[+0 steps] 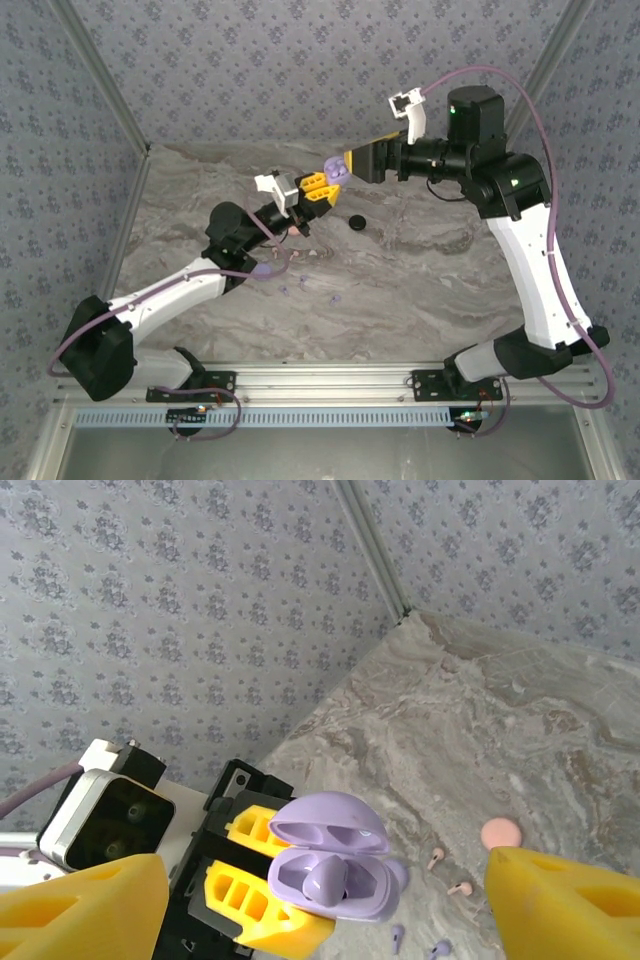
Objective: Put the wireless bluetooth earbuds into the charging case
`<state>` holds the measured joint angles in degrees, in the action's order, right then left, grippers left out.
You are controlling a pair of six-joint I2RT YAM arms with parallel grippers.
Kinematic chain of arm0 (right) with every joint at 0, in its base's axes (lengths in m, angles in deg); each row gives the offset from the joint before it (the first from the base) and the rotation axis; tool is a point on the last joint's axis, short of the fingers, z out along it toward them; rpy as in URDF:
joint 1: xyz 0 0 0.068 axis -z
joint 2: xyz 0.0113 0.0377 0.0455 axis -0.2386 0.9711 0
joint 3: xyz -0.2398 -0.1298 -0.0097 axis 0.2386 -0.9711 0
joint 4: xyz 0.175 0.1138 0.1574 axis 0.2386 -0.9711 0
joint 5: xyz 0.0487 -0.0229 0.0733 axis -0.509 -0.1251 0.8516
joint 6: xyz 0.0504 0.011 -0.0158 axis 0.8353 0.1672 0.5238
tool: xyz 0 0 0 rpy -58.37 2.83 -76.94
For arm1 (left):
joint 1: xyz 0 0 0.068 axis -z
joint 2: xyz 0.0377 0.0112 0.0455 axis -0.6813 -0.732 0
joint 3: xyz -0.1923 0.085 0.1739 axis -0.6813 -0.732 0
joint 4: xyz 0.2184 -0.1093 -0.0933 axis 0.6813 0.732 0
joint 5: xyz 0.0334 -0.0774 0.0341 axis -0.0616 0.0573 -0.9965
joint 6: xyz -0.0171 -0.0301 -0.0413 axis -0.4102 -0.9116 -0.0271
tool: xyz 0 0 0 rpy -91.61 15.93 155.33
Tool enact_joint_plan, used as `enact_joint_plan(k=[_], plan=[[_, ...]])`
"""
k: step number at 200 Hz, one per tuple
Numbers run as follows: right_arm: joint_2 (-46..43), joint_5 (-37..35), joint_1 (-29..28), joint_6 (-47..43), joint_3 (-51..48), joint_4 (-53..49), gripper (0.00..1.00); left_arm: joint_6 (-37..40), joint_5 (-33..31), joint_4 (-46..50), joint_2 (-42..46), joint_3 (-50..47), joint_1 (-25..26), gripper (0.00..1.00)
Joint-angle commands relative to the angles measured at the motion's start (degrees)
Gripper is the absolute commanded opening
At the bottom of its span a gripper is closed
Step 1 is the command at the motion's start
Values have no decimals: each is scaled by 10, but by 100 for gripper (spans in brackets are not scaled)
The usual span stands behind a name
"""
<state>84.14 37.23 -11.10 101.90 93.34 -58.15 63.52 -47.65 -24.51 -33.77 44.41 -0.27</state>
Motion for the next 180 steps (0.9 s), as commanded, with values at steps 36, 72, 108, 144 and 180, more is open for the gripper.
enact_joint_plan(k=[36, 72, 108, 144, 180], plan=[[31, 20, -30, -27, 55, -70, 80, 4, 11, -38, -4, 21, 8, 0], [37, 0, -49, -38, 65, -91, 76, 2, 9, -36, -8, 22, 8, 0], [38, -11, -54, -44, 67, -99, 70, 1, 9, -35, -12, 24, 8, 0], [39, -20, -57, -51, 67, -106, 67, 2, 9, -33, -15, 27, 8, 0], [42, -19, -59, -54, 68, -109, 66, 0, 11, -32, -19, 29, 8, 0]])
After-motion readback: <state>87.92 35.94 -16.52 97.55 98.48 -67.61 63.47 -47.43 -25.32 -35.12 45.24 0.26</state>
